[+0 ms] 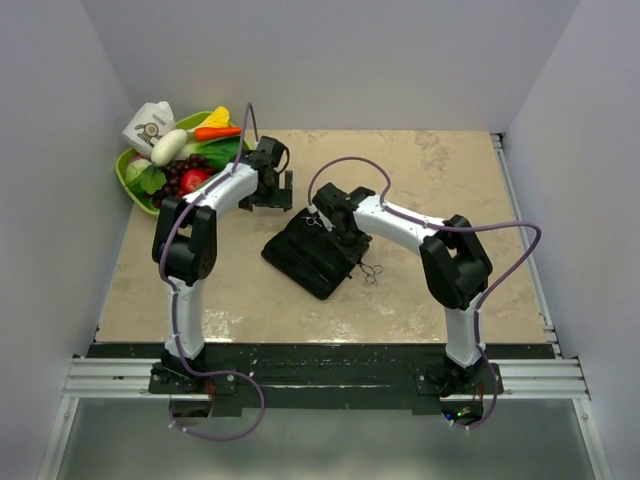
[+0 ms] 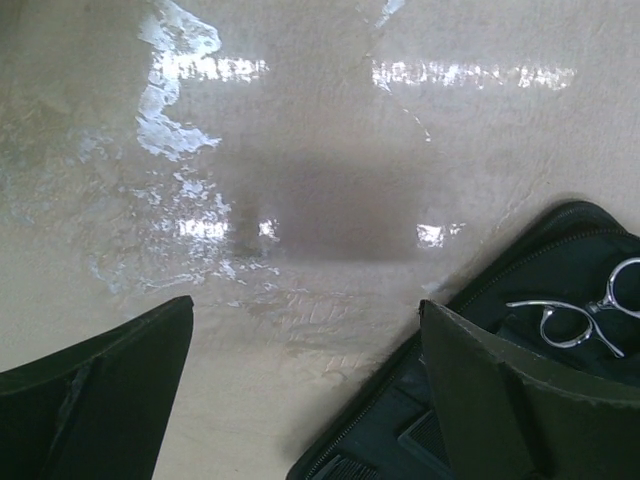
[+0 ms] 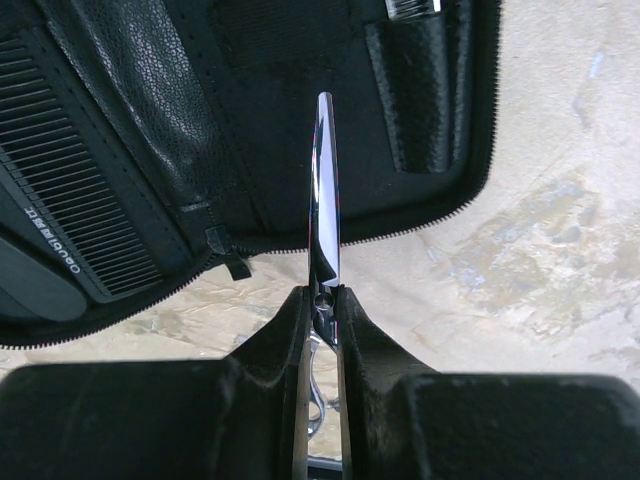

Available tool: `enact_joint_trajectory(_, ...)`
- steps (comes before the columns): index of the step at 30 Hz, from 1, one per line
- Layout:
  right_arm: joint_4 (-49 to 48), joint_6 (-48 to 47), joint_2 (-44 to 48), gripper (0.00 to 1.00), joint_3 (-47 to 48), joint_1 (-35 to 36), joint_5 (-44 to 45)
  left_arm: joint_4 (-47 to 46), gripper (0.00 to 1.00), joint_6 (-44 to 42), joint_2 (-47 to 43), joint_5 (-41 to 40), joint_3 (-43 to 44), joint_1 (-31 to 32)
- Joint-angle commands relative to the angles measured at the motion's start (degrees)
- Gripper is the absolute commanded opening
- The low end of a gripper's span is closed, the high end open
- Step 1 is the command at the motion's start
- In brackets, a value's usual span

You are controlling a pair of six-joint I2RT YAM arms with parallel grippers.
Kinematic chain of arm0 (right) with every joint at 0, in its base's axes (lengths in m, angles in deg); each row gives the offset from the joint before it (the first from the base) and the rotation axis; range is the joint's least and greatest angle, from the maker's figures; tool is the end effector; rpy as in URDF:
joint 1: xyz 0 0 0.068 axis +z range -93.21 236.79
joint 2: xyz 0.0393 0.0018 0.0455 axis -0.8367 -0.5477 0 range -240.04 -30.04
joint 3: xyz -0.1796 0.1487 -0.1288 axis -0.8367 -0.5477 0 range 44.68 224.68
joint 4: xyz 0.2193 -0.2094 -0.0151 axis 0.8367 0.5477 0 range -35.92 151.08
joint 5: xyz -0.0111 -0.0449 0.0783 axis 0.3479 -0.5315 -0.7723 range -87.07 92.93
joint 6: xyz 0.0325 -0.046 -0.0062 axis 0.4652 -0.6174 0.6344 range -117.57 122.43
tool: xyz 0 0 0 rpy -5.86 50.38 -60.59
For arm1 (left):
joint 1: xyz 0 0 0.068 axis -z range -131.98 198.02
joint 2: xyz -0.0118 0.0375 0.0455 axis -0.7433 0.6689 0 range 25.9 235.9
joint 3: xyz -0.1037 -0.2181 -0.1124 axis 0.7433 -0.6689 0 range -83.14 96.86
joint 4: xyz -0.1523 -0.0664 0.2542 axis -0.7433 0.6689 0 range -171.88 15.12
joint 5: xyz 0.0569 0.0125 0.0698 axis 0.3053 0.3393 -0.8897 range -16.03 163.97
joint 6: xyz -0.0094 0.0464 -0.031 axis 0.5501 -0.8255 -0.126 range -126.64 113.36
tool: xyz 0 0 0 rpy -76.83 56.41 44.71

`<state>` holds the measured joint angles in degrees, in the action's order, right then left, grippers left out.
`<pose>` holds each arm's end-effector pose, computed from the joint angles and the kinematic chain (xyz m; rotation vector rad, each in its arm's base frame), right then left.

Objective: Sort the hair-cutting tools
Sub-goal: Place the scissors in the hairdressing tool bag.

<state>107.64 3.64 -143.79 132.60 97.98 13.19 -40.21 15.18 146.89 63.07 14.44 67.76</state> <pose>0.3292 0.2786 0.1658 -0.9689 2.7348 -0.1455 0.4634 -0.1585 0.1718 -0.1047 2.6676 0.0289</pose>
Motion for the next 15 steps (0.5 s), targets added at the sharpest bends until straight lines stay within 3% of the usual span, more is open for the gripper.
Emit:
enact_joint_trajectory(1, 0.5, -0.9, -0.9, 0.00, 0.9, 0.1, -1.7, -0.5, 0.99, -0.6, -0.1, -0.7, -1.2, 1.0)
enact_joint_trajectory(15, 0.7, -3.2, -5.9, 0.00, 5.2, 0.2, -1.5, -1.4, 0.99, -0.5, -0.5, -0.8, -5.8, 2.7)
